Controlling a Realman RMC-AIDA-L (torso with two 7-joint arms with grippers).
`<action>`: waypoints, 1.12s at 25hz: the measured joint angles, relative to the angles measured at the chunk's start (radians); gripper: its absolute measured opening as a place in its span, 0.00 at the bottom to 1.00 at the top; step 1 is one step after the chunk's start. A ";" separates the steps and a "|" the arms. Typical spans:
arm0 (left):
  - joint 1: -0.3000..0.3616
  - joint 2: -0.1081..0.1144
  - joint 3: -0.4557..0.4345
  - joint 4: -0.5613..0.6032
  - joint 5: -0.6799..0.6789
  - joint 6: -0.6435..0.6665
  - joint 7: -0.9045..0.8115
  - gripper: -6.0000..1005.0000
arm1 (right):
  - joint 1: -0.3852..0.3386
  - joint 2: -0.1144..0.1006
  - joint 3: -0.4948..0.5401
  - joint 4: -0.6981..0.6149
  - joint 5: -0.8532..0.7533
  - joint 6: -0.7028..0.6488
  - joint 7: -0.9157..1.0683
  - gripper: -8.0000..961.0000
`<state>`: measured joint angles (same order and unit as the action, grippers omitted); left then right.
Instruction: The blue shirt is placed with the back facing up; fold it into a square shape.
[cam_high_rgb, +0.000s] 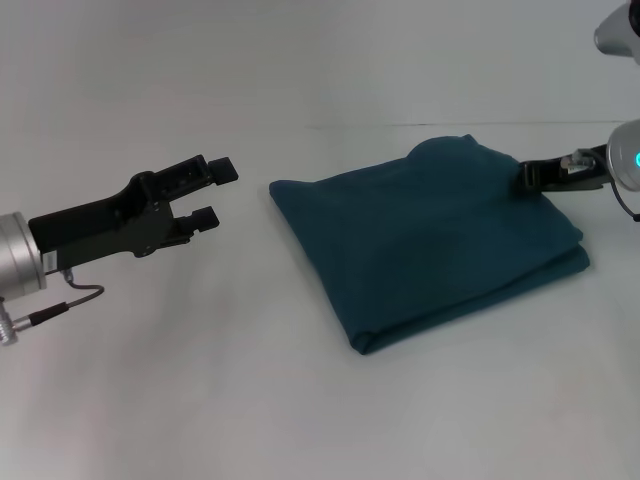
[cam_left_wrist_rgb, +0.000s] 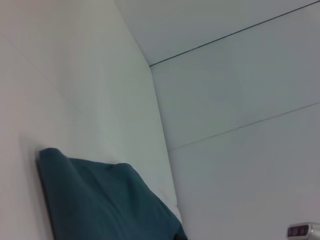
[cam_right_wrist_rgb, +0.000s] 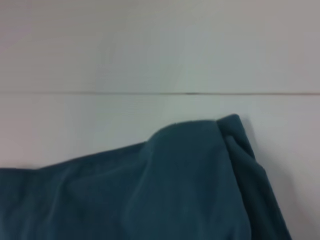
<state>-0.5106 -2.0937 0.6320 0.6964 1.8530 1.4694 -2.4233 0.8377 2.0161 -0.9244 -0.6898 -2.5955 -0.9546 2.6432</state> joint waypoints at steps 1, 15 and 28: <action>0.000 0.000 0.000 0.000 0.000 0.000 0.000 0.95 | 0.002 0.000 0.002 0.006 -0.008 0.001 0.001 0.05; -0.001 -0.002 0.000 0.000 0.000 -0.001 0.000 0.95 | 0.008 -0.015 -0.001 0.030 -0.068 -0.004 0.058 0.06; -0.003 -0.003 -0.002 0.000 -0.004 -0.007 0.002 0.95 | 0.012 -0.037 0.013 0.051 -0.252 0.022 0.197 0.30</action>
<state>-0.5132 -2.0963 0.6304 0.6964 1.8489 1.4620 -2.4211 0.8500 1.9790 -0.9110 -0.6389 -2.8480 -0.9323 2.8400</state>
